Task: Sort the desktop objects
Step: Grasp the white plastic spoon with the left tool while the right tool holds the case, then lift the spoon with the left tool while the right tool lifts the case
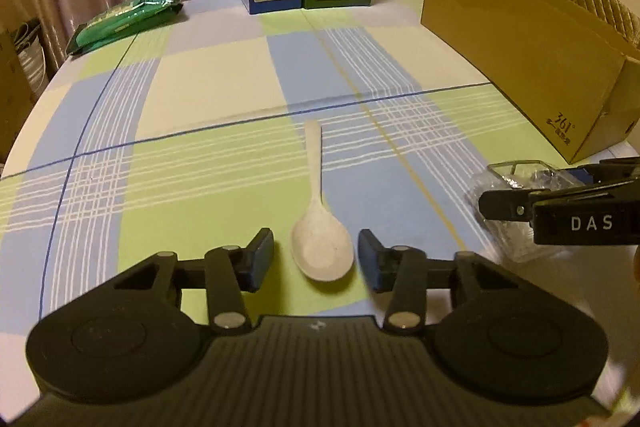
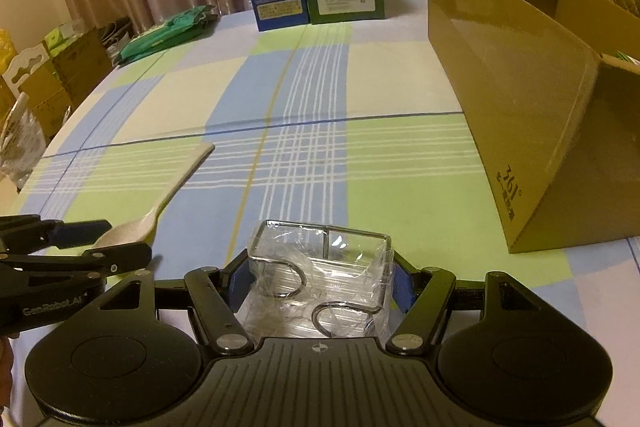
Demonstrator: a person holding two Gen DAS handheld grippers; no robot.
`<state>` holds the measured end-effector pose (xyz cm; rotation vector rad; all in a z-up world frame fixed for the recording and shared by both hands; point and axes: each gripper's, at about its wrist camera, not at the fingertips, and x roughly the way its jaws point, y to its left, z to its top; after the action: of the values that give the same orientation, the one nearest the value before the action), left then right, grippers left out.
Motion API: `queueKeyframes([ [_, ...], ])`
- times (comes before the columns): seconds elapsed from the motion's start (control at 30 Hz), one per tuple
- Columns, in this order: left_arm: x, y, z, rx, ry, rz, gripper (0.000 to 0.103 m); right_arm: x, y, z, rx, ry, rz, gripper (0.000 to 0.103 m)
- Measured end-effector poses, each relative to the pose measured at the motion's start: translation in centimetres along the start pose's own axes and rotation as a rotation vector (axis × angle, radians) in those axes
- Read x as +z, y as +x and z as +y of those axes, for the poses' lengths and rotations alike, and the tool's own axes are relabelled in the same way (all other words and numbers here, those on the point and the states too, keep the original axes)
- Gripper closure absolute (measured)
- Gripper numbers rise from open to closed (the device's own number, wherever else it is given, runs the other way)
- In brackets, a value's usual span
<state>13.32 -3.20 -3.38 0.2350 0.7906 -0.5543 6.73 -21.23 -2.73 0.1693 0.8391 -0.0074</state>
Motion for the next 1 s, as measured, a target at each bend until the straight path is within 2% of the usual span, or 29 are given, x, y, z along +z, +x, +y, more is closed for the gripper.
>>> queueKeyframes([
  [0.2,0.0,0.4,-0.2,0.013,-0.049,0.0,0.066,0.1,-0.1,-0.1,0.006,0.006,0.004,0.038],
  [0.37,0.1,0.4,-0.2,0.026,-0.06,0.006,0.075,0.2,-0.1,-0.1,0.006,0.013,0.005,0.038],
  [0.67,0.1,0.1,-0.5,0.027,-0.049,0.029,0.076,0.2,-0.2,0.3,0.011,-0.011,-0.003,0.038],
  [1.0,0.8,-0.9,-1.1,0.001,-0.05,0.0,0.076,0.6,-0.7,0.8,0.007,-0.033,-0.038,0.038],
])
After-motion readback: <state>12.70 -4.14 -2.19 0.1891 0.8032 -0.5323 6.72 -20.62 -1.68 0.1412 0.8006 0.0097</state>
